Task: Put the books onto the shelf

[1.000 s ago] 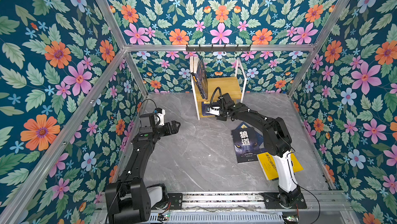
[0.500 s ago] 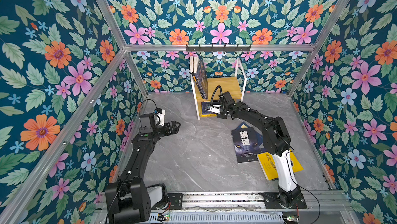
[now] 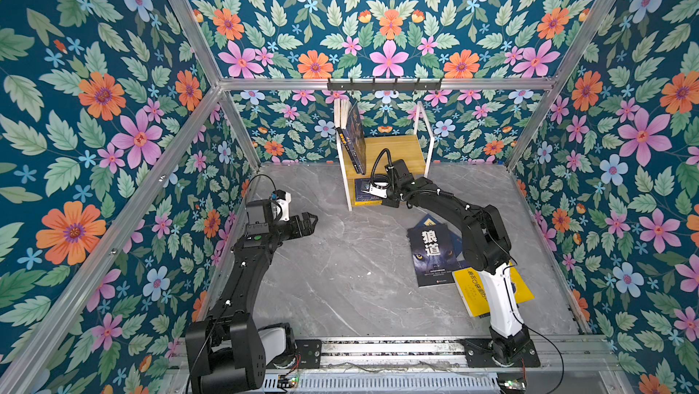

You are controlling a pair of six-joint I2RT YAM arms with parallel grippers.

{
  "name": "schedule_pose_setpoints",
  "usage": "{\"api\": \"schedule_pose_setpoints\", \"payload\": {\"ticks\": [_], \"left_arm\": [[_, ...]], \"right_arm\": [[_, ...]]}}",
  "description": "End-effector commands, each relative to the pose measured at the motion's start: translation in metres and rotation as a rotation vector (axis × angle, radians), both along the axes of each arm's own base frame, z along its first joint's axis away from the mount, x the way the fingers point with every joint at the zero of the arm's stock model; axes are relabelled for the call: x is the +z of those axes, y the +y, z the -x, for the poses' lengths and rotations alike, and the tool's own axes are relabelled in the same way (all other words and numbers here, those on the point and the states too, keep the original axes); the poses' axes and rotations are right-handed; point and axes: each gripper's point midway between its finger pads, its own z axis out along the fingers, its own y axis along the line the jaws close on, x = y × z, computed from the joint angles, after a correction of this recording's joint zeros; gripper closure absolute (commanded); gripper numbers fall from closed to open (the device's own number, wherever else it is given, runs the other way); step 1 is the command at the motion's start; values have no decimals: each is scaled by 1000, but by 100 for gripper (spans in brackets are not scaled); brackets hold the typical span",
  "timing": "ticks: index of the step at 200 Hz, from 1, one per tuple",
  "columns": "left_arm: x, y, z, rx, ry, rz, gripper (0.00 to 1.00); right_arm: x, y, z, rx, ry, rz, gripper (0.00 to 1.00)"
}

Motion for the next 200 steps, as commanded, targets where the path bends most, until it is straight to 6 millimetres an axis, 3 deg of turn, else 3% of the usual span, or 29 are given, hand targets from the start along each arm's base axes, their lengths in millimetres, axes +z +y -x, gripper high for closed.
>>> {"api": "schedule_pose_setpoints", "payload": {"ticks": [1,59,84,111,141,168,174,200], "left_arm": [[5,-1,-2,-7,-20,6,0],[2,-2,-2,-10,-14,4,0],[3,0,-4,-7,-13,1,0],[1,-1,-4,-22,-16,-8,0],[-1,-6,-3,-54,-14,7,0],[-5,-6,-4,-56,-4,10,0],[-6,-7,-3,-57,1,16,0],[-6,-11,0,-76,-6,37,0]], "right_arm": [[7,2,-5,2,-26,-12,81],[12,3,1,4,-14,-27,78],[37,4,13,-18,-10,-105,74],[58,-6,41,-101,16,-204,66],[64,-41,73,-345,85,-308,58],[54,-75,107,-542,177,-413,51],[67,-83,115,-581,173,-467,51],[48,-115,138,-740,229,-537,42]]}}
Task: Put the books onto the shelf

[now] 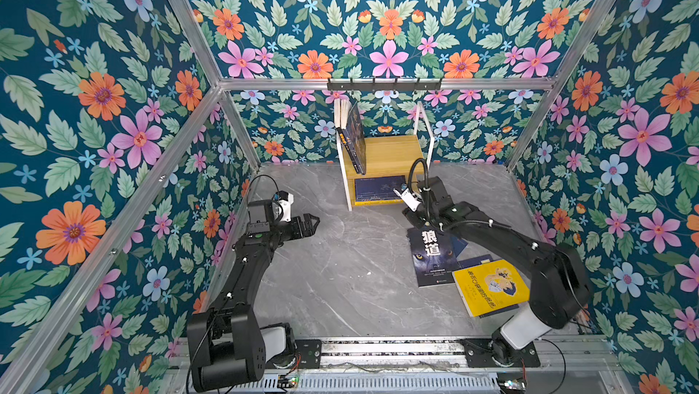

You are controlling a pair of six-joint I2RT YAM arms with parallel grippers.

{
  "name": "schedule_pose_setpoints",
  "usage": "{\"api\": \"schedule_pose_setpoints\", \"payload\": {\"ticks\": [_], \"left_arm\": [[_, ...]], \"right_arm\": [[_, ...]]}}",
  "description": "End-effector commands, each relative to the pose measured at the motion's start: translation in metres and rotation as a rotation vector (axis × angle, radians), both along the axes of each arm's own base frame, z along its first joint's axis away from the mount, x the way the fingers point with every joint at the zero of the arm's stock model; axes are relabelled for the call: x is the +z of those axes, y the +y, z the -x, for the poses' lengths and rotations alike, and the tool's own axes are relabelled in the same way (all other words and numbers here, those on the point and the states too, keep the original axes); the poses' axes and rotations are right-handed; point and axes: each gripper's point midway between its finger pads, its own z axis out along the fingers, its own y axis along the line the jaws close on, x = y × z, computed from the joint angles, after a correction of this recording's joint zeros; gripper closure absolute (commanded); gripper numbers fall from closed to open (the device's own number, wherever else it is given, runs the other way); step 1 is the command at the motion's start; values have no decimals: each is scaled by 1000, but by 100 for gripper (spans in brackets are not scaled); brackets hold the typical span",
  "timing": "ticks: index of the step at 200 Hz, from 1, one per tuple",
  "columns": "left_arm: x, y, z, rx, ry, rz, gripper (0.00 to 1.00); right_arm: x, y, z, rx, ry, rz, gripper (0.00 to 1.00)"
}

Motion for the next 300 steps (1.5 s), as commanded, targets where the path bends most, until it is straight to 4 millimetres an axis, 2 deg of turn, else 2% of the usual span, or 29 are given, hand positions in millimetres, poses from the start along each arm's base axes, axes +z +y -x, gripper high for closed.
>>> {"api": "schedule_pose_setpoints", "payload": {"ticks": [1,31,68,93,142,203,300], "left_arm": [[4,-5,0,-27,-28,19,0],[3,-3,-1,-15,-24,21,0],[2,-5,-3,-10,-14,45,0],[0,-6,-2,-14,-14,55,0],[-5,-8,-1,-24,0,68,0],[-11,-10,-3,-19,23,91,0],[-20,-21,2,-40,40,138,0]], "right_arm": [[-12,-25,9,-224,75,-133,42],[-43,-71,26,-460,233,-193,39],[-77,-109,43,-662,421,-338,37],[-95,-126,49,-738,469,-393,35],[-121,-140,68,-793,510,-361,38],[-144,-121,83,-779,617,-439,46],[-156,-38,93,-657,649,-406,48]]}}
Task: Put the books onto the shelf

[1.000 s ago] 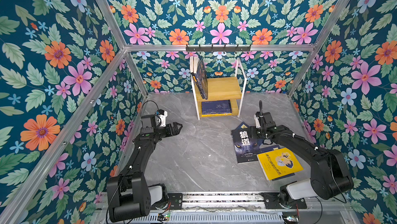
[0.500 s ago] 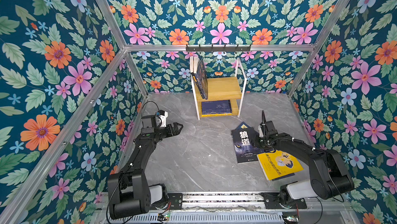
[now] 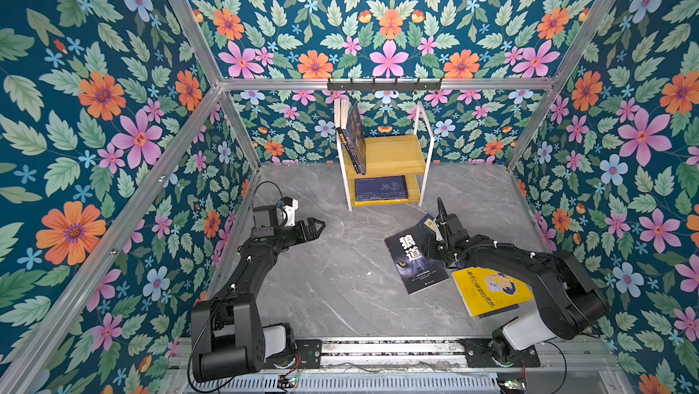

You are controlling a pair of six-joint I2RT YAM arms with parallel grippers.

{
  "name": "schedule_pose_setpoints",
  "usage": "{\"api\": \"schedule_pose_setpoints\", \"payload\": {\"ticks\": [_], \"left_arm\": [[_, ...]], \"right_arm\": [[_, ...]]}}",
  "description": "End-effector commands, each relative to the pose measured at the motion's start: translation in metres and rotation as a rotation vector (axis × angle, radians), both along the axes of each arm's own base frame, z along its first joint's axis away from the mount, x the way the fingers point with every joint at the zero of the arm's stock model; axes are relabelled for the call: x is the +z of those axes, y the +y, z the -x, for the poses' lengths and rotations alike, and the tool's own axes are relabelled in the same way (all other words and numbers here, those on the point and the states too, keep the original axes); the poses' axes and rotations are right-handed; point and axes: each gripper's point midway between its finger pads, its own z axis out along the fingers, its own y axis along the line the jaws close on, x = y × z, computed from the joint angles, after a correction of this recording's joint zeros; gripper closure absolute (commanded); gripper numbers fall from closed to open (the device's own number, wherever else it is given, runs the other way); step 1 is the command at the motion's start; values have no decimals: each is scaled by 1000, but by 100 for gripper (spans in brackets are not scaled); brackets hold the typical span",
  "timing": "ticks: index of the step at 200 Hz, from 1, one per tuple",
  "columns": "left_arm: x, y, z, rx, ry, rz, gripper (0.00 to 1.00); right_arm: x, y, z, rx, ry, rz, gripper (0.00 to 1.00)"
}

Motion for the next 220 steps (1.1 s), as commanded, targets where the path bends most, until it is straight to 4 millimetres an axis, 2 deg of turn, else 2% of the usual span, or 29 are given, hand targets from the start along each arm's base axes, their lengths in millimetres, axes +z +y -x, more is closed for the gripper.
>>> {"api": "schedule_pose_setpoints", "payload": {"ticks": [1,22,24,28,68,100,135,178,220], "left_arm": [[5,-4,-4,-19,-31,13,0],[2,-10,-2,-42,-33,17,0],[1,-10,-2,-42,-30,18,0],[-1,-10,-1,-39,-23,21,0],[-25,-5,4,46,59,29,0],[-48,-11,12,73,142,59,1],[-66,-30,20,47,221,85,3],[-78,-45,26,25,258,83,5],[-79,-48,27,26,261,89,9]], "right_arm": [[-17,16,20,3,99,-6,48],[-17,43,19,54,93,-12,48],[-26,43,21,56,117,2,48],[-30,47,22,62,127,7,48],[-42,78,27,92,173,-2,49],[-42,68,38,44,199,-4,48],[-43,55,55,20,218,-3,46],[-48,65,73,37,238,-21,47],[-46,99,77,82,234,-52,47]]}}
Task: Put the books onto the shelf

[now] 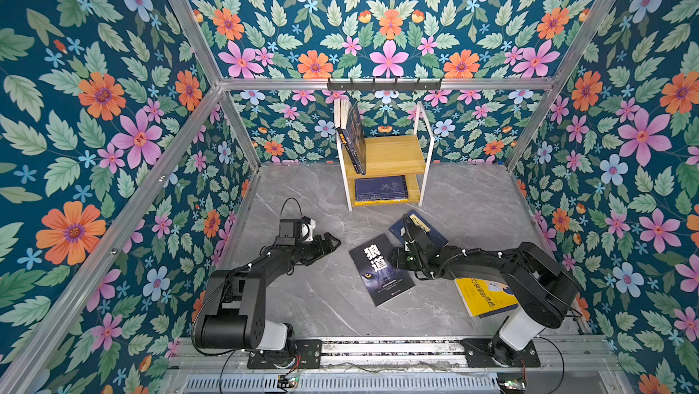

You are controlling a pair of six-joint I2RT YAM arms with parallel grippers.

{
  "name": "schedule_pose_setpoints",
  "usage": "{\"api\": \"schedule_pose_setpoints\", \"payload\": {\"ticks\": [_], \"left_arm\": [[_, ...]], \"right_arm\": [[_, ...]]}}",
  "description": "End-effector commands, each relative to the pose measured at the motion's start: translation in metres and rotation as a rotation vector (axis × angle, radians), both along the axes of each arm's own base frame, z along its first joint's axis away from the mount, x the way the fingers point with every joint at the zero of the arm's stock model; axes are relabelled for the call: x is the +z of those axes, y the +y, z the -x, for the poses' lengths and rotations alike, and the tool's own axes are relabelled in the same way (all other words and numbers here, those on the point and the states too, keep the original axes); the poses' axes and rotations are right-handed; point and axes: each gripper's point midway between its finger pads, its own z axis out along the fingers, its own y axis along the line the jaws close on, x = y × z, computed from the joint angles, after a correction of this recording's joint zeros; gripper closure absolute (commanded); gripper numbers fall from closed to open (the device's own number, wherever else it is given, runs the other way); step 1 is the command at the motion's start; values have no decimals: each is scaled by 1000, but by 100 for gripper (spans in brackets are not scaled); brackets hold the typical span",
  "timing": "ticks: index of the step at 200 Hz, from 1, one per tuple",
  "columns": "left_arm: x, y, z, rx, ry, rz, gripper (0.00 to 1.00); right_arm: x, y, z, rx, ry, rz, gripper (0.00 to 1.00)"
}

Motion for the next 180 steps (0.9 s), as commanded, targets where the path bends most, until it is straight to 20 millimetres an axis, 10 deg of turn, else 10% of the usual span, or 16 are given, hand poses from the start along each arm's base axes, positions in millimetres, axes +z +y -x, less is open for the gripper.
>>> {"api": "schedule_pose_setpoints", "payload": {"ticks": [1,83,143,180], "left_arm": [[3,-1,-4,10,-19,5,9],[1,13,6,87,30,-59,22],[-18,13,15,97,114,-45,26],[-23,14,17,108,125,-45,26]], "right_arm": [[-33,-13,37,-8,199,108,47],[-22,-8,30,-27,200,119,47],[-27,-42,74,-12,266,152,48],[-32,-23,101,71,278,156,48]]}}
